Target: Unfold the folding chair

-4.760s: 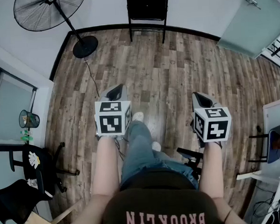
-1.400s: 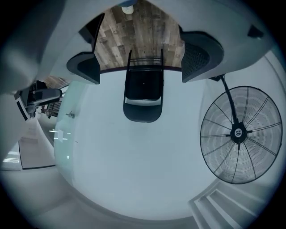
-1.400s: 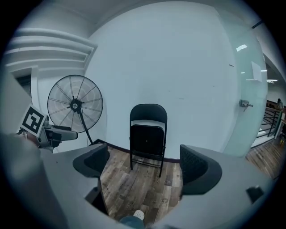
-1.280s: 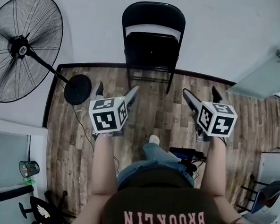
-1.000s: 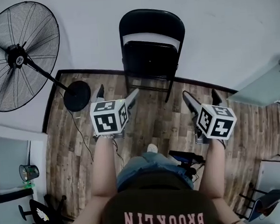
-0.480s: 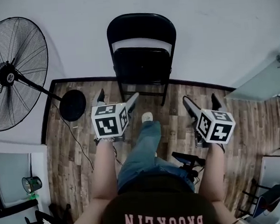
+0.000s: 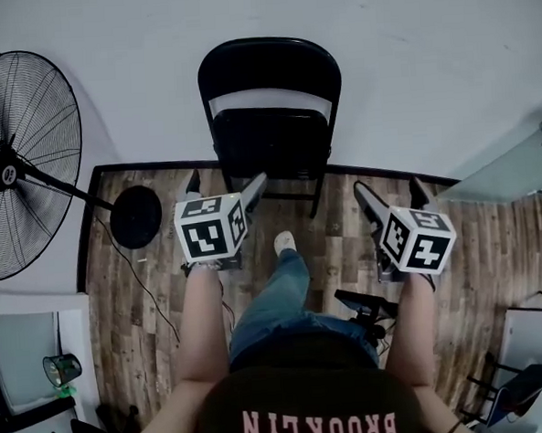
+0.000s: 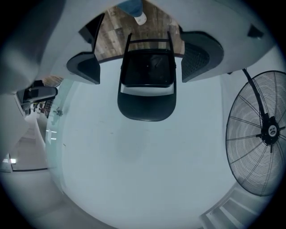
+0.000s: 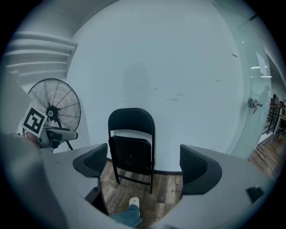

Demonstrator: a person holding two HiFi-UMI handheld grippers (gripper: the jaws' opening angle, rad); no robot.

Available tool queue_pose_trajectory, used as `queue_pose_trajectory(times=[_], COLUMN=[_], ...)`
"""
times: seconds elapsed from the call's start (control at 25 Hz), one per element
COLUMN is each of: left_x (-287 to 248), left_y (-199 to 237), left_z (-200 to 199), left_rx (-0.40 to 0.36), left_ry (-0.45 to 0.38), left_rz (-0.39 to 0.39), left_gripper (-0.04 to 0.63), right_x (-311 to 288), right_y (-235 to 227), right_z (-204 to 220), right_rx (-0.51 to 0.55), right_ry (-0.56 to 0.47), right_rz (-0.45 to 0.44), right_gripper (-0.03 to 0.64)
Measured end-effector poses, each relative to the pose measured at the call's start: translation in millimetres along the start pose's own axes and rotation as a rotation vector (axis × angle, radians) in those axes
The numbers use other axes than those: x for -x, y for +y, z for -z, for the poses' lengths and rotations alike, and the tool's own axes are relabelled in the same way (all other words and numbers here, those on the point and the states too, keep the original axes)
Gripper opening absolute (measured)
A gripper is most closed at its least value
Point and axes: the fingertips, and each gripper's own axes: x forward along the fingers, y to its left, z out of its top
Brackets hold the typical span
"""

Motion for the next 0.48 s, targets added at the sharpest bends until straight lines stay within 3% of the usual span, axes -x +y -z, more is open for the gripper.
queue_pose_trajectory(times=[0.48], left_x=[-134], left_y=[27], left_z=[-40], left_rx=[0.079], left_ry=[0.081], left_rz=[0.032], left_gripper=[0.568], right_x=[-131], right_y=[-16], right_z=[-70], right_rx=[0.033], right_ry=[0.034], right_rz=[-0.030], right_gripper=[0.508])
